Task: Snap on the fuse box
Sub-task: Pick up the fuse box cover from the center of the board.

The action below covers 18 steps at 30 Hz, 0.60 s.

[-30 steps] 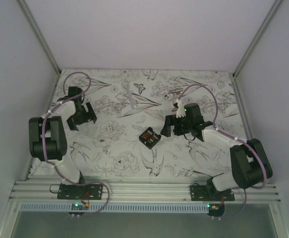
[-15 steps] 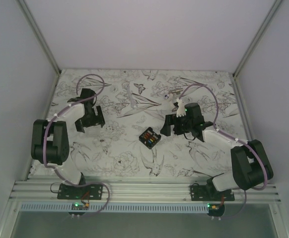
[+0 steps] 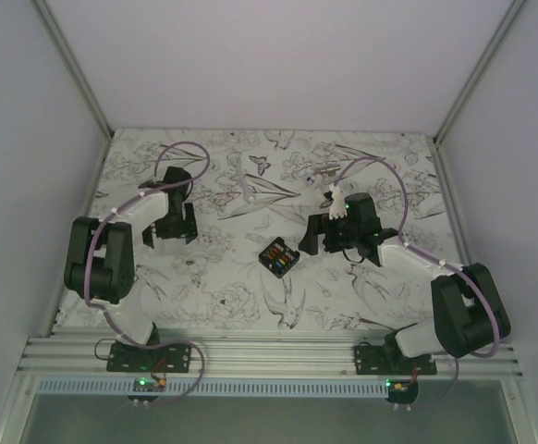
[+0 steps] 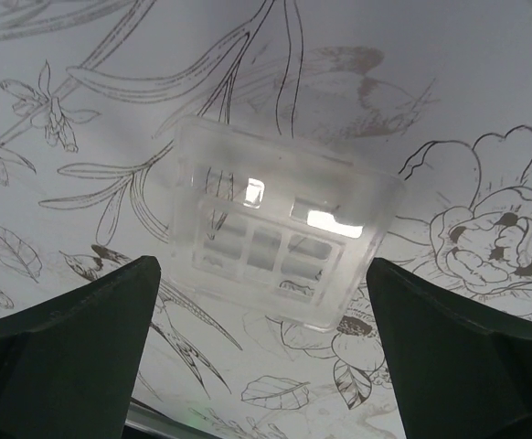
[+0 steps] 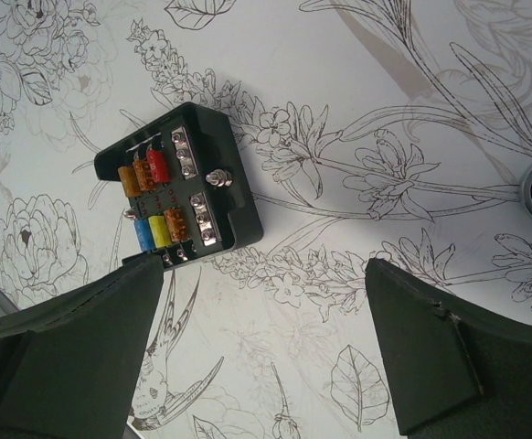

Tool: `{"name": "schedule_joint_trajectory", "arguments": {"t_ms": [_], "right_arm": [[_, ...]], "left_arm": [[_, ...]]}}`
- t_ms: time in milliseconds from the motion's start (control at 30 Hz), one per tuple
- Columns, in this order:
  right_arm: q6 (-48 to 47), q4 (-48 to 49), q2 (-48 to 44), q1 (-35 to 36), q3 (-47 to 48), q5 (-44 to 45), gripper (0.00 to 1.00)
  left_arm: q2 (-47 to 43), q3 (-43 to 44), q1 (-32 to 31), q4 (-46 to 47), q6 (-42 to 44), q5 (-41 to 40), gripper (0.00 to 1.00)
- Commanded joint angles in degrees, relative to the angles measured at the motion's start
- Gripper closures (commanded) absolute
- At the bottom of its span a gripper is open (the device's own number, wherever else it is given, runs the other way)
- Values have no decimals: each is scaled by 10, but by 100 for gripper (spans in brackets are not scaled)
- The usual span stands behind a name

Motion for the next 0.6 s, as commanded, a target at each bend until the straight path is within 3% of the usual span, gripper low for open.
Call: {"name": "schedule_joint_trajectory", "arguments": {"t_ms": [0,333,567], "right_arm": [[-7,18,-15,-5,-4,-3,2],[-9,21,-21,-5,-8,-8,1],[-9,21,-20,-5,-8,-10,1]], "left_arm": [[24,21,-1,-23,30,-9,0],[20,1,33,14,36,79,0],[17,-6,53,25,31,97,0]]}}
